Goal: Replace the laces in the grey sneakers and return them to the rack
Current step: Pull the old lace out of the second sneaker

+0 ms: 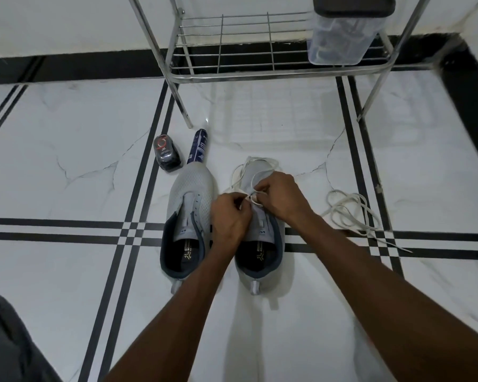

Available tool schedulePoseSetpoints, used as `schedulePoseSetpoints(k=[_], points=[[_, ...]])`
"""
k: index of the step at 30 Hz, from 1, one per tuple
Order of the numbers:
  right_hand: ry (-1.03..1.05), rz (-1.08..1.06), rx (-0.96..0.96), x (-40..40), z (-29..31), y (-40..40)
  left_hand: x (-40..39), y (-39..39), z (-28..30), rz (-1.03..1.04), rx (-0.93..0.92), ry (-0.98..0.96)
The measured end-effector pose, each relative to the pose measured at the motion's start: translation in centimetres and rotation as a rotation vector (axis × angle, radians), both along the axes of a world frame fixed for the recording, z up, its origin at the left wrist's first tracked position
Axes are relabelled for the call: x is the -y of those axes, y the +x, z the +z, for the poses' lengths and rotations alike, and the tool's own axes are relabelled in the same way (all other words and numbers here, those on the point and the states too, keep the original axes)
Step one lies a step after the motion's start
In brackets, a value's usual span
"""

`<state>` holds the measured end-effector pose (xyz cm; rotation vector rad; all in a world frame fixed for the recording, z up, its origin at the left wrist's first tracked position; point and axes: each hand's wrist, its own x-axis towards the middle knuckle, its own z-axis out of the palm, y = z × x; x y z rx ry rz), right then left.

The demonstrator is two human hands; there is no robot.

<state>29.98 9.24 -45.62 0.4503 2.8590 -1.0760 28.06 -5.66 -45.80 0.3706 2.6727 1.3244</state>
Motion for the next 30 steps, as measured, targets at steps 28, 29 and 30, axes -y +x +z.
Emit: schedulePoseSetpoints(k=[28,29,30], points=[[-0.016,-0.026,0.013,0.4,0.4,0.3,-0.1,0.2,-0.4,0.027,0.006,0.008],[0.061,0.021,0.023,0.9,0.1,0.2,-0.1,0.2,-0.3,0.022,0.009,0.008],[0.126,0.039,0.027,1.2,-0.1,0.1,-0.1,0.2,-0.3,0.018,0.015,0.005]])
